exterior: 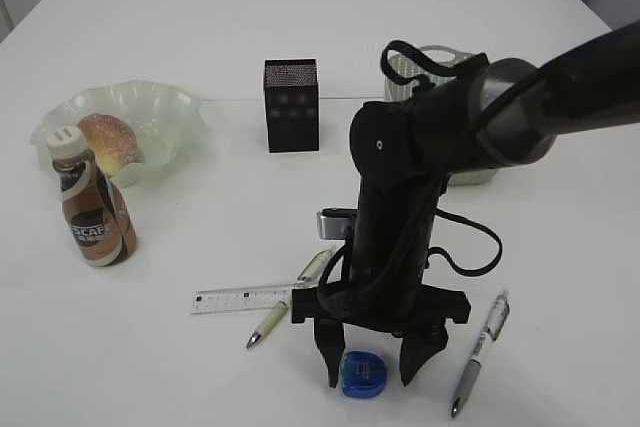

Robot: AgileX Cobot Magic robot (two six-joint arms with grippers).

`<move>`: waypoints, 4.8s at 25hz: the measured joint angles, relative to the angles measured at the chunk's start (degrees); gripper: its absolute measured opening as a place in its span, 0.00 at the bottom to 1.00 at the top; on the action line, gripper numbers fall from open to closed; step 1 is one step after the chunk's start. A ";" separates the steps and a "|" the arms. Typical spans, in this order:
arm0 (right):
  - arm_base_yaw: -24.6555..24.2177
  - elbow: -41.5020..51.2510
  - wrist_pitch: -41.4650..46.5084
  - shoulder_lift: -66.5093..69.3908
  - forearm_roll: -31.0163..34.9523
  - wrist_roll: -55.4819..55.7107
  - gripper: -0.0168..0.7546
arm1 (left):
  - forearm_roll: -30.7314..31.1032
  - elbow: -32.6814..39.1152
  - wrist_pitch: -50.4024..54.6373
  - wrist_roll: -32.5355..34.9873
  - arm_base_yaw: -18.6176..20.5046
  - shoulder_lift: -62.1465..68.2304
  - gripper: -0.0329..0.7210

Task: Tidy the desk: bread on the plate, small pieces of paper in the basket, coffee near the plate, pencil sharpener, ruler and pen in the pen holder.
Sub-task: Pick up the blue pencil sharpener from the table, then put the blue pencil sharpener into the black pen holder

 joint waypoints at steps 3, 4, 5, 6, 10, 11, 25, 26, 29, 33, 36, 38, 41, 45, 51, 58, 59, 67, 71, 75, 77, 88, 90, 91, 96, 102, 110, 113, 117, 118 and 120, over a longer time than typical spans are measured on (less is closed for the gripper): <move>0.26 0.00 0.14 0.15 0.13 0.00 0.73 | 0.00 0.00 0.00 0.00 0.00 0.00 0.68; 0.28 0.00 0.14 0.15 0.13 0.00 0.73 | 0.00 0.00 0.00 0.00 0.00 0.00 0.67; 0.38 0.00 0.14 0.15 0.13 0.00 0.73 | 0.00 0.00 0.00 0.00 0.00 0.00 0.67; 0.38 0.00 0.14 0.15 0.13 0.00 0.73 | 0.00 0.00 0.00 0.00 0.00 0.00 0.67; 0.38 0.00 -0.36 0.15 0.13 0.00 0.73 | 0.00 0.00 0.00 0.00 0.00 0.00 0.67; 0.38 0.00 -0.47 0.15 0.13 -0.10 0.73 | 0.00 0.00 0.00 0.00 0.00 0.00 0.67; 0.38 0.00 -0.99 0.30 -0.94 -0.10 0.73 | 0.00 0.00 0.00 0.00 0.00 0.00 0.67; 0.38 0.00 -0.99 0.30 -1.04 -0.10 0.73 | 0.00 0.00 0.00 0.00 0.00 0.00 0.67; 0.38 0.00 -0.95 0.30 -1.04 -0.10 0.73 | 0.00 0.00 0.00 0.00 0.00 0.00 0.67; 0.38 0.00 -0.46 1.19 -1.04 -0.10 0.73 | 0.00 0.00 0.00 0.00 0.00 0.00 0.67; 0.38 0.00 -0.31 1.28 -1.04 -0.10 0.72 | 0.00 0.00 0.00 0.00 0.00 0.00 0.67; 0.38 0.00 -0.21 1.28 -1.04 -0.10 0.70 | 0.00 0.00 0.00 0.00 0.00 0.00 0.67; 0.38 0.00 -0.21 1.28 -1.04 -0.10 0.66 | 0.00 0.00 0.00 0.00 0.00 0.00 0.67; 0.38 0.00 -0.19 1.33 -1.04 -0.10 0.55 | 0.00 0.00 0.00 0.00 0.00 0.00 0.67; 0.38 0.00 -0.09 1.42 -0.94 -0.10 0.45 | 0.00 0.00 0.00 0.00 0.00 0.00 0.67; 0.38 -4.45 3.33 1.80 -1.20 -2.81 0.45 | 0.00 0.00 0.00 0.00 0.00 0.00 0.67; 0.38 -5.80 4.41 1.80 -1.80 -2.93 0.45 | 0.00 0.00 0.00 0.00 0.00 0.00 0.67; 0.38 -13.60 8.63 0.07 -9.28 -8.40 0.45 | 0.11 0.00 0.00 0.00 0.00 0.00 0.67; 0.38 -13.63 6.46 -5.17 -13.96 -8.91 0.44 | 0.11 0.00 0.00 0.00 0.00 0.00 0.67; 0.38 -13.63 1.37 -11.00 -18.87 -9.10 0.44 | 0.11 0.00 0.00 0.00 0.00 0.00 0.67; 0.38 -12.16 -2.95 -13.74 -22.53 -9.10 0.44 | 0.11 0.00 0.00 0.00 0.00 0.00 0.67; 0.38 -0.54 -35.48 -18.70 -38.93 -4.19 0.44 | -1.04 0.00 0.00 0.00 0.00 0.00 0.67; -0.23 -0.54 -38.82 -18.09 -41.62 -3.24 0.44 | -1.78 0.00 0.00 0.00 0.00 0.00 0.67; -0.49 -0.54 -40.05 -17.68 -42.38 -3.09 0.44 | -2.02 0.00 0.00 0.00 0.00 0.00 0.67; -4.97 -0.51 -48.73 -15.70 -44.11 -2.44 0.44 | -2.41 0.00 0.00 0.00 0.00 0.00 0.67; -9.05 -0.51 -64.16 -11.94 -44.48 -1.59 0.44 | -2.49 0.00 0.00 0.00 0.00 0.00 0.67; -9.87 -6.49 -73.08 -3.74 -45.06 -1.43 0.44 | -2.24 0.00 0.00 0.00 0.00 0.00 0.67; -10.38 -9.88 -73.20 -0.94 -45.19 -1.43 0.44 | -1.72 0.00 0.00 0.00 0.00 0.00 0.67; -10.60 -13.74 -73.32 2.32 -45.23 -1.43 0.44 | -1.34 0.00 0.00 0.00 0.00 0.00 0.67; -10.60 -14.73 -73.32 3.32 -45.32 -1.43 0.44 | -1.31 0.00 0.00 0.00 0.00 0.00 0.67; -10.60 -16.15 -73.40 4.86 -45.32 -1.43 0.44 | -1.21 0.00 0.00 0.00 0.00 0.00 0.67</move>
